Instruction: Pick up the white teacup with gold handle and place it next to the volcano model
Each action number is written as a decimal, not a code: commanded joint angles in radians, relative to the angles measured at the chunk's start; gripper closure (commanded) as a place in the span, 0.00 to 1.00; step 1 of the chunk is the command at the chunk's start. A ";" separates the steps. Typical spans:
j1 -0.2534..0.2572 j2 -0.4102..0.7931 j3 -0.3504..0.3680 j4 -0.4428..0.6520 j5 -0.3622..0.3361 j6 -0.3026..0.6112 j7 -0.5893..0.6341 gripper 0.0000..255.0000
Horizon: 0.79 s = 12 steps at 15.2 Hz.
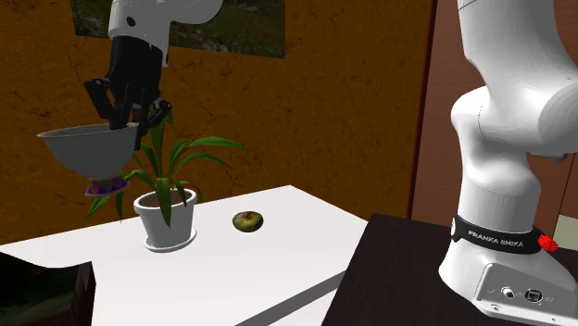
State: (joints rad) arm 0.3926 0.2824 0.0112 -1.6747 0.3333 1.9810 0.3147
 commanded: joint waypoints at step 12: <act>0.002 0.050 0.006 -0.104 0.025 0.149 -0.051 1.00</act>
State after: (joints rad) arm 0.3945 0.3268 0.0168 -1.7740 0.3559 2.1186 0.2680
